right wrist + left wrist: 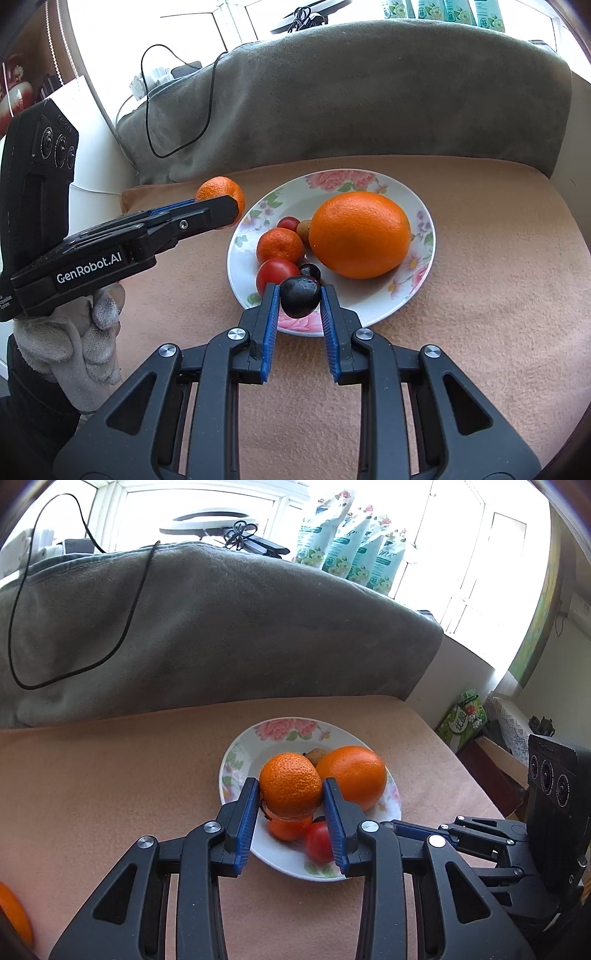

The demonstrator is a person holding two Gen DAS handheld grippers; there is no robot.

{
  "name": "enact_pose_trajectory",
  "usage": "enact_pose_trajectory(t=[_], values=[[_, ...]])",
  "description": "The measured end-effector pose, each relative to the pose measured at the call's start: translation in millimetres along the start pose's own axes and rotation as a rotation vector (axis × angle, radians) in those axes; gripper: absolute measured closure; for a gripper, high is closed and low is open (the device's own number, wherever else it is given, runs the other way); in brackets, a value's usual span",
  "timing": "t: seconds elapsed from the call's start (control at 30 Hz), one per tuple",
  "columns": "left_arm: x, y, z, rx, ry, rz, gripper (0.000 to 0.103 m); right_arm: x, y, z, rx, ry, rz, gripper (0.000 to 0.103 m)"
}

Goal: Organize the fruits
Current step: 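Carry the plum into the plate with the right tool while the left tool carries the mandarin, then open the right tool in the plate while the left tool releases the mandarin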

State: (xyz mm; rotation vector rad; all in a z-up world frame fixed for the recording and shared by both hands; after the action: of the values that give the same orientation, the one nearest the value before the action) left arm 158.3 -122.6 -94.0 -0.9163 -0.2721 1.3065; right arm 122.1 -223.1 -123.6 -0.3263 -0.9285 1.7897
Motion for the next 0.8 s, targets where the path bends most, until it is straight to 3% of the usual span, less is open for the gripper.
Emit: enact_pose_trajectory(t=[0.8], values=[[-6, -11, -23, 0.021, -0.001, -0.015, 0.069, -3, 2, -12, 0.016, 0.017, 0.006, 0.079]])
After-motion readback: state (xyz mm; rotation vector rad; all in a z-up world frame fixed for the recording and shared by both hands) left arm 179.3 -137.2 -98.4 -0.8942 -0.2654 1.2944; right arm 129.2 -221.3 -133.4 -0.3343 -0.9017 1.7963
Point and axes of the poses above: each gripper's, at about its wrist camera, not at the fingertips, and z roughly against the way its jaws point, x to its left, y to its underside, the point moved 8 cm from there along -z, roughly the way its jaws point, and after that the axes turned 5 degrees about z, right-handed, at the moved point
